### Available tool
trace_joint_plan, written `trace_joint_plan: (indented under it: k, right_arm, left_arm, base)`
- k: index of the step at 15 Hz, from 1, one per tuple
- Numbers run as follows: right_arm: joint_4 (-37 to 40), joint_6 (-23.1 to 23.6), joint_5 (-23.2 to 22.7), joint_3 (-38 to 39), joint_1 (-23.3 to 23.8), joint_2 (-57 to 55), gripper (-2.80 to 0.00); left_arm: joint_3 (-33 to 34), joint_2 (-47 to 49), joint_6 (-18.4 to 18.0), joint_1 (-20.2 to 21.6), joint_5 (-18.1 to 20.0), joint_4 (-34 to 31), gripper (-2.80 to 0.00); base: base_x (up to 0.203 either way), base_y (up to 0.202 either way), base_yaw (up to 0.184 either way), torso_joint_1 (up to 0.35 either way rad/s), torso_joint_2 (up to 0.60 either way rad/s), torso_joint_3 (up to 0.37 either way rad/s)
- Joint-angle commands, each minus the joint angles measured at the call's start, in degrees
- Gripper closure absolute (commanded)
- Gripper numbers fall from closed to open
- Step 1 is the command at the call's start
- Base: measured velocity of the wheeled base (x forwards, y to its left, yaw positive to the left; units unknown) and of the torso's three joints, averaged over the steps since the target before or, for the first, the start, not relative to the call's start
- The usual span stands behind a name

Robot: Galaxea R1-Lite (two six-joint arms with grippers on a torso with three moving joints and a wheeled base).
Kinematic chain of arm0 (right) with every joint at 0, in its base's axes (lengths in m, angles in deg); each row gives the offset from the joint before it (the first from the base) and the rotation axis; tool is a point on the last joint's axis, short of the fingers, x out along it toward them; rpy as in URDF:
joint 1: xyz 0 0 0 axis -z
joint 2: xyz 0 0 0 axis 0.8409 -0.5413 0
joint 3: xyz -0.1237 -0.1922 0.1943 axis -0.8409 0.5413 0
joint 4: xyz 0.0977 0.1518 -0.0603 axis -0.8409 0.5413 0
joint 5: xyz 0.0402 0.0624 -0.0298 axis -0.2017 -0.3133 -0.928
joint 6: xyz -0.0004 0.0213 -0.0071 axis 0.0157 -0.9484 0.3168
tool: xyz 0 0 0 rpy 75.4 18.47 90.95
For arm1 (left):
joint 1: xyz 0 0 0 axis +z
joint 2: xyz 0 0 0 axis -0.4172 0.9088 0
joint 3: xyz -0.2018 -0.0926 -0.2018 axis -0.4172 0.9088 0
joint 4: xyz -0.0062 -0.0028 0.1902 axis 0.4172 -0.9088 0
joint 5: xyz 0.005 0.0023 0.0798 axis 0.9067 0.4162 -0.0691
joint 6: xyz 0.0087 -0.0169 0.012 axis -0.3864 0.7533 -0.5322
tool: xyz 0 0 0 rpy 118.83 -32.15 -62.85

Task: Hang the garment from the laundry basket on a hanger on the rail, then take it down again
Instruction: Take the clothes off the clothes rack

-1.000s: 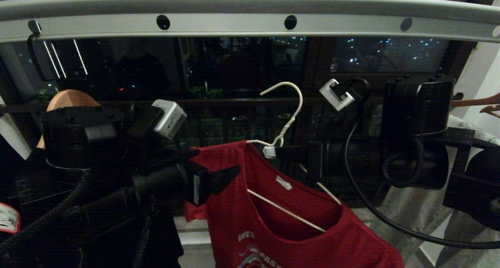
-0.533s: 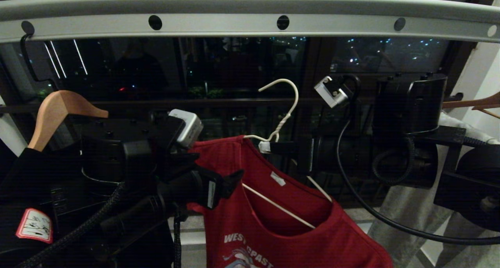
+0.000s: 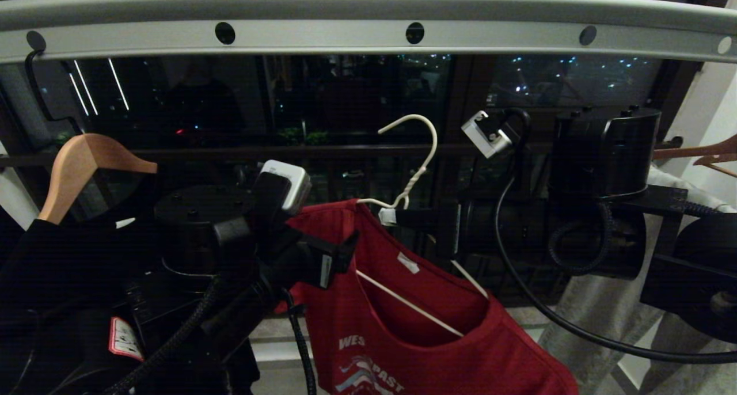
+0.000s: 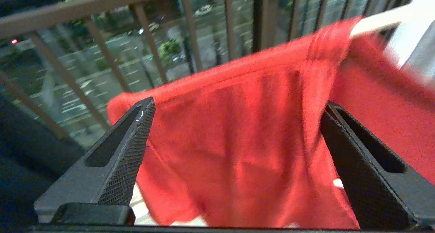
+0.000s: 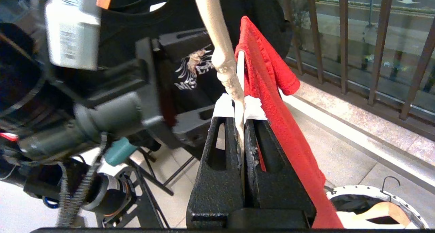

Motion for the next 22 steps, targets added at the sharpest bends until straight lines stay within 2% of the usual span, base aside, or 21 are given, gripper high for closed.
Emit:
trace_joint_plan:
  k: [1,4,7,11,12,22]
  right_arm:
    - [-0.21,-0.11,0.36,0.01,-0.43,0.15,0.00]
    - [-0.21,-0.02,0.98,0.01,-0.52,-0.03,0.00]
    - [-0.21,-0.02,1.64,-0.08,-0.52,-0.12,0.00]
    - [-0.21,-0.02,1.78,-0.08,-0.52,-0.10,0.00]
    - [-0.21,-0.02,1.78,-0.08,-0.52,-0.03,0.00]
    - [-0.21,-0.02,1.78,0.10,-0.52,1.03,0.00]
  left_arm:
    - [0.14,1.47,-0.18,-0.07,-0.99,0.44,-2.80]
    - [0.01,1.56,-0.29,-0.07,-1.59,0.56,-2.80]
    - [-0.13,1.65,-2.30,0.01,-4.54,1.62,-2.80]
    - [0.14,2.70,-3.51,0.02,-5.56,3.87,-2.80]
    - [0.14,2.88,-3.52,0.02,-5.83,3.87,0.00]
    - [0.40,2.43,-3.69,0.10,-5.74,3.87,0.00]
  base:
    - [0.000,0.000,0.000,0.000,0.00,0.000]
    - [0.000,0.000,0.000,0.000,0.00,0.000]
    - [0.000,0.000,0.000,0.000,0.00,0.000]
    - [0.000,0.000,0.000,0.000,0.00,0.000]
    - [0.000,0.000,0.000,0.000,0.00,0.000]
    - [0.000,0.000,0.000,0.000,0.00,0.000]
